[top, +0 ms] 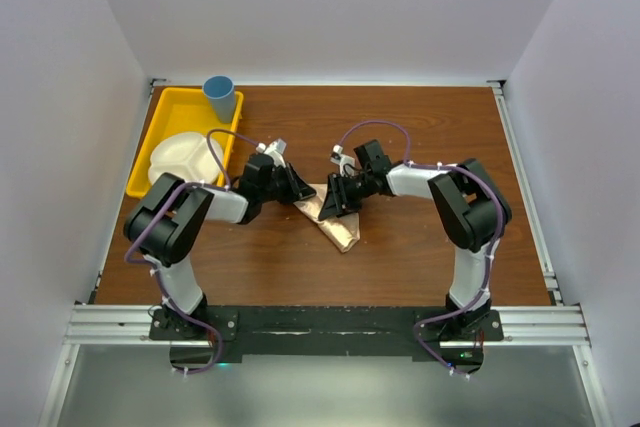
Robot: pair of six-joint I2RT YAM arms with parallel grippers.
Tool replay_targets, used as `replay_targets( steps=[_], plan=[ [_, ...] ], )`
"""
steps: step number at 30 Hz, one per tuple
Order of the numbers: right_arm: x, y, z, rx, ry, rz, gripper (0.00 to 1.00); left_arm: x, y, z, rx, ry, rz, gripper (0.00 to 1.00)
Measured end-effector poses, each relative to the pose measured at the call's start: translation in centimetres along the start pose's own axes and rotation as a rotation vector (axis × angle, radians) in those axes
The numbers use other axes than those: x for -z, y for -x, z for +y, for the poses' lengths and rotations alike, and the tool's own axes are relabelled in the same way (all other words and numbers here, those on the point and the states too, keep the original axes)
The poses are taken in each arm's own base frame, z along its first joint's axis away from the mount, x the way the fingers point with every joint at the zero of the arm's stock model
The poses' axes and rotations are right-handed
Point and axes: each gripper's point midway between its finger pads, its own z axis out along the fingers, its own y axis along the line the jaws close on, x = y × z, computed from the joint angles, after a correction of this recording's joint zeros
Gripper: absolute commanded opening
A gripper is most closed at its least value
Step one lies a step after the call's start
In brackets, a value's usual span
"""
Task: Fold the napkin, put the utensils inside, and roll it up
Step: Roll the napkin with the utensil
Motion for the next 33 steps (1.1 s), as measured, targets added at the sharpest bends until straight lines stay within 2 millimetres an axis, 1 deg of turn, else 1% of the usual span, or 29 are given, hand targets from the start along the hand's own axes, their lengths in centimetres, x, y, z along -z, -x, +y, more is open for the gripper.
replay_targets(
  steps=[4,7,11,12,14,16,18,19,20,22,25,26,29,33],
  plan=[
    [1.4,-0.3,-0.4,0.037,-0.113,0.011,0.54,-0.3,0.2,-0.1,-0.001,-0.018,-0.012,0.09],
    [2.2,-0.6,-0.6,0.075,-0.192,0.015,0.56,-0.6,0.2,-0.1,-0.004,-0.027,-0.017,0.08],
    [3.3,-1.1,0.2,0.171,-0.302,0.006,0.54,-0.6,0.2,-0.1,-0.005,-0.032,-0.018,0.08],
    [3.5,-1.3,0.5,0.206,-0.326,-0.001,0.52,-0.6,0.2,-0.2,-0.005,-0.032,-0.017,0.08],
    [3.8,-1.7,0.7,0.252,-0.369,-0.013,0.48,-0.6,0.2,-0.2,-0.006,-0.032,-0.017,0.08],
    [4.1,-2.8,0.1,0.281,-0.417,-0.007,0.47,-0.6,0.2,-0.2,-0.006,-0.032,-0.017,0.08],
    [4.4,-4.1,-1.4,0.291,-0.484,0.011,0.47,-0.6,0.2,-0.2,-0.006,-0.033,-0.015,0.08],
    [4.6,-4.5,-2.2,0.293,-0.520,0.017,0.49,-0.6,0.2,-0.2,-0.008,-0.033,-0.012,0.08],
    [4.8,-4.8,-2.7,0.295,-0.547,0.021,0.54,-0.6,0.2,-0.2,-0.008,-0.032,-0.010,0.08],
    [5.3,-4.4,-2.8,0.327,-0.585,0.003,0.57,-0.7,0.2,-0.3,-0.013,-0.033,-0.005,0.08],
    [6.0,-3.7,-2.4,0.388,-0.638,-0.011,0.64,-0.7,0.2,-0.3,-0.014,-0.030,0.001,0.08],
    [6.1,-3.5,-2.2,0.407,-0.645,-0.017,0.69,-0.7,0.1,-0.3,-0.014,-0.031,0.004,0.08],
    [5.9,-2.3,-0.6,0.482,-0.649,-0.042,0.73,-0.8,0.1,-0.3,-0.014,-0.031,0.009,0.08],
    [4.5,-0.5,1.8,0.565,-0.619,-0.060,0.75,-0.9,0.1,-0.3,-0.010,-0.032,0.014,0.08]
  ],
)
